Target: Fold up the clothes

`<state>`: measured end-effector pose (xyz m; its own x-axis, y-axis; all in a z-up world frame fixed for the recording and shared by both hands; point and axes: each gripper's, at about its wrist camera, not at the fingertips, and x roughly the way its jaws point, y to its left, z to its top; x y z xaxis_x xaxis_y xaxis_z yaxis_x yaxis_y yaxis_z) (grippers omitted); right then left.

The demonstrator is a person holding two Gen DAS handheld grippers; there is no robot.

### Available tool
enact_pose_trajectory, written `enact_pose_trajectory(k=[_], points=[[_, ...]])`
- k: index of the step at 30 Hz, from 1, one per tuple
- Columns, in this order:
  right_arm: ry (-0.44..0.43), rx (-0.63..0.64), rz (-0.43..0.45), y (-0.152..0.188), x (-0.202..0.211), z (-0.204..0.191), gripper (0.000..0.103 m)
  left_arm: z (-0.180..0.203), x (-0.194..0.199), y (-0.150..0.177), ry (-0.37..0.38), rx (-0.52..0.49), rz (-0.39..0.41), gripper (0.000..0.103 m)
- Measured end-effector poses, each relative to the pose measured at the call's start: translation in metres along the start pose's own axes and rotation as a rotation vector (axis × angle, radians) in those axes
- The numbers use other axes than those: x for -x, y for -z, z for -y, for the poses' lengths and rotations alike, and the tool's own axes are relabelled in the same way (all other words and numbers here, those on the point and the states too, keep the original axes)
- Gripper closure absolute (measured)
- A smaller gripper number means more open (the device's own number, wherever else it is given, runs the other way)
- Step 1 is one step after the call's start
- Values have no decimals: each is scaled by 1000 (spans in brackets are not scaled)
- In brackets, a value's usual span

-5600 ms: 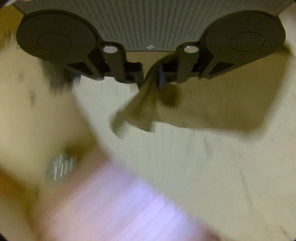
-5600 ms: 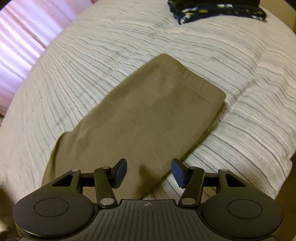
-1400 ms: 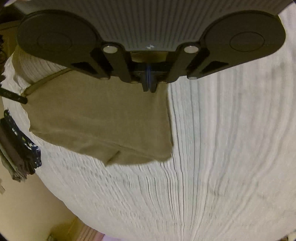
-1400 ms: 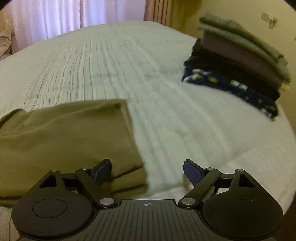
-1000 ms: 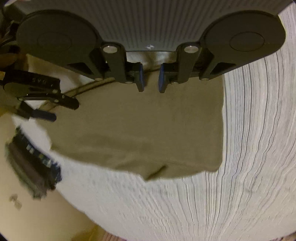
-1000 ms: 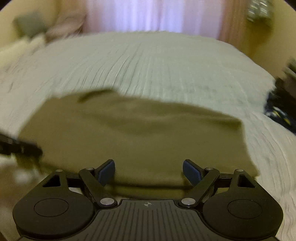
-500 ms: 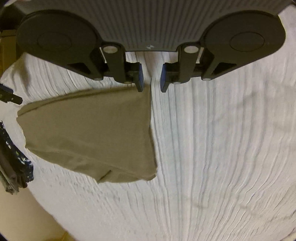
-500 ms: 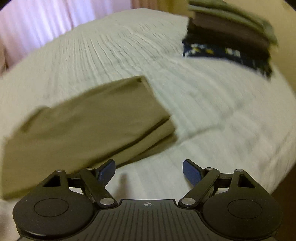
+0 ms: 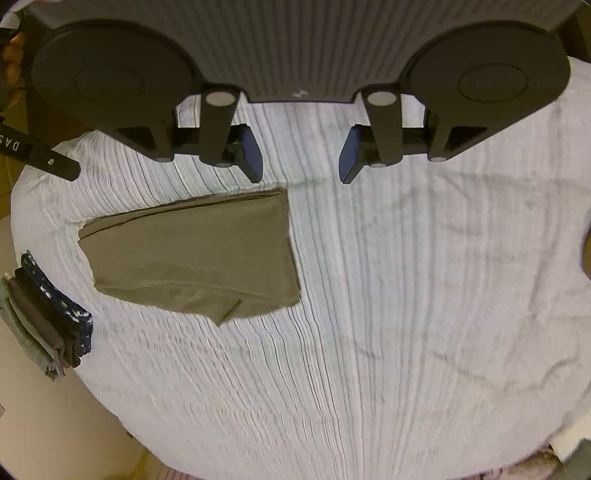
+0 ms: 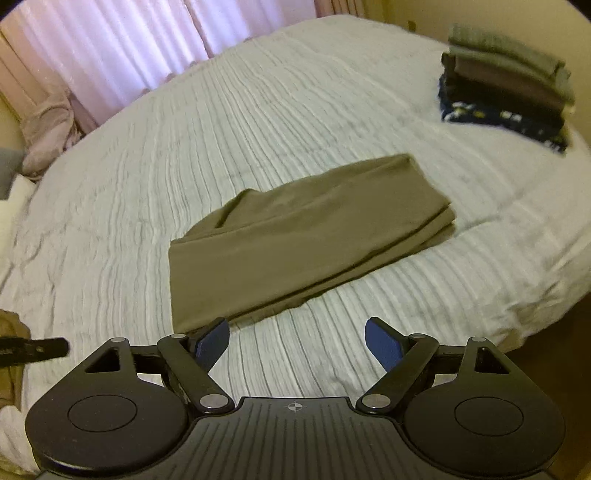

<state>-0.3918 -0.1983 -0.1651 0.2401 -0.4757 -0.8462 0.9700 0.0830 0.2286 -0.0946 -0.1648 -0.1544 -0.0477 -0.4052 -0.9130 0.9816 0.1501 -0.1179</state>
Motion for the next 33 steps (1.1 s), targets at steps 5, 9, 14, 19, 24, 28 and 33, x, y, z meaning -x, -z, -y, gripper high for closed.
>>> enact_pose_trajectory(k=[5, 9, 14, 19, 24, 28, 33], points=[[30, -1, -3, 3, 23, -13, 19, 6, 30, 6, -28, -34, 28, 61], [30, 13, -32, 7, 27, -20, 19, 12, 42, 9, -36, -49, 39, 61], [7, 64, -46, 6, 31, -24, 19, 24, 54, 8, -58, -30, 73, 61], [17, 106, -21, -6, 44, -4, 19, 51, 59, 11, -93, -5, 91, 59], [59, 156, 21, -13, 67, 33, 19, 102, 55, 17, -110, -6, 84, 59], [105, 207, 40, -16, 84, 62, 19, 139, 53, 22, -90, -9, 90, 56], [104, 223, 3, -13, 94, 98, 19, 176, 51, 37, -84, -2, 89, 54]])
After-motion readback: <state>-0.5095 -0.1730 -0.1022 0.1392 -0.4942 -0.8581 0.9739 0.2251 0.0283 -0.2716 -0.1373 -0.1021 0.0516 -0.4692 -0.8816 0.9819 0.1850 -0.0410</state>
